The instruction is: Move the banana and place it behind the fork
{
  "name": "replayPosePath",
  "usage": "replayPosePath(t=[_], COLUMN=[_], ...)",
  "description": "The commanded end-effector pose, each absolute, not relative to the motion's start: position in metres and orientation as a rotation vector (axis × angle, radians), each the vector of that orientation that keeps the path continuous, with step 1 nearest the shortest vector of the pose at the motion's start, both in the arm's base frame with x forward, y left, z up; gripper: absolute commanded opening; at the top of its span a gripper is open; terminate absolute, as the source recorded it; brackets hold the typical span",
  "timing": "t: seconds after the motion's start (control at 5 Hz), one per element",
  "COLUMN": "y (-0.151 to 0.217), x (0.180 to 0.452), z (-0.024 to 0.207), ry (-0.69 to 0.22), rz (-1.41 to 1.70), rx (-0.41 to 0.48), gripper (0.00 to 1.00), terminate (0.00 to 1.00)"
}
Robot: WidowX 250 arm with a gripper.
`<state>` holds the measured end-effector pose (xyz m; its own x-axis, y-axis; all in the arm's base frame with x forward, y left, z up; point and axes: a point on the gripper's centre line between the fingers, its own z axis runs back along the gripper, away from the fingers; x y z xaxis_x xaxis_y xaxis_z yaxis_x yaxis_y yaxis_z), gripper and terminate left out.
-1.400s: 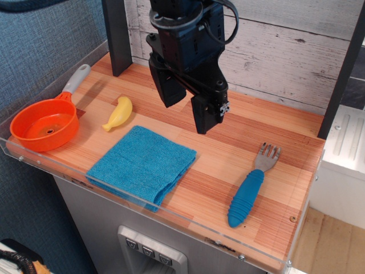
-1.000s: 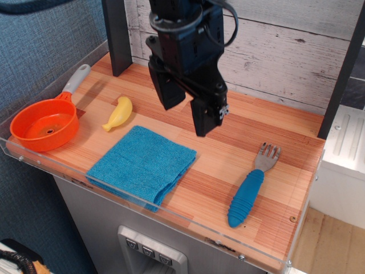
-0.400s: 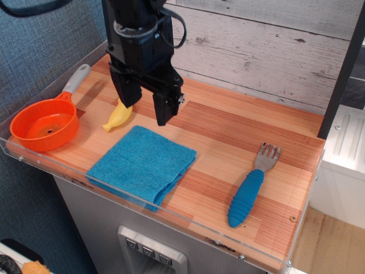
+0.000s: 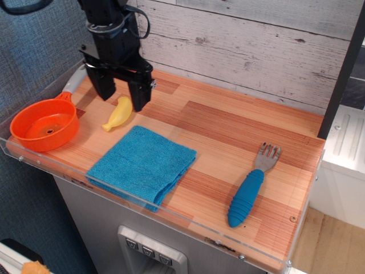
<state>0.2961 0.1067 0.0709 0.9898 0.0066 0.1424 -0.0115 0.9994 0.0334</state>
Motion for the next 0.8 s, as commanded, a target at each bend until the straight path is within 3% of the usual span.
replayPosePath(t=[0.0,0.6], y=[0.143,0.145], x=[0.302,0.311], z=[0.066,0.041], ry=[-0.163,-0.168], rz=[0.068,0.079], rx=[0.056,0.034], gripper=[1.0,1.0], terminate=[0.0,0.0])
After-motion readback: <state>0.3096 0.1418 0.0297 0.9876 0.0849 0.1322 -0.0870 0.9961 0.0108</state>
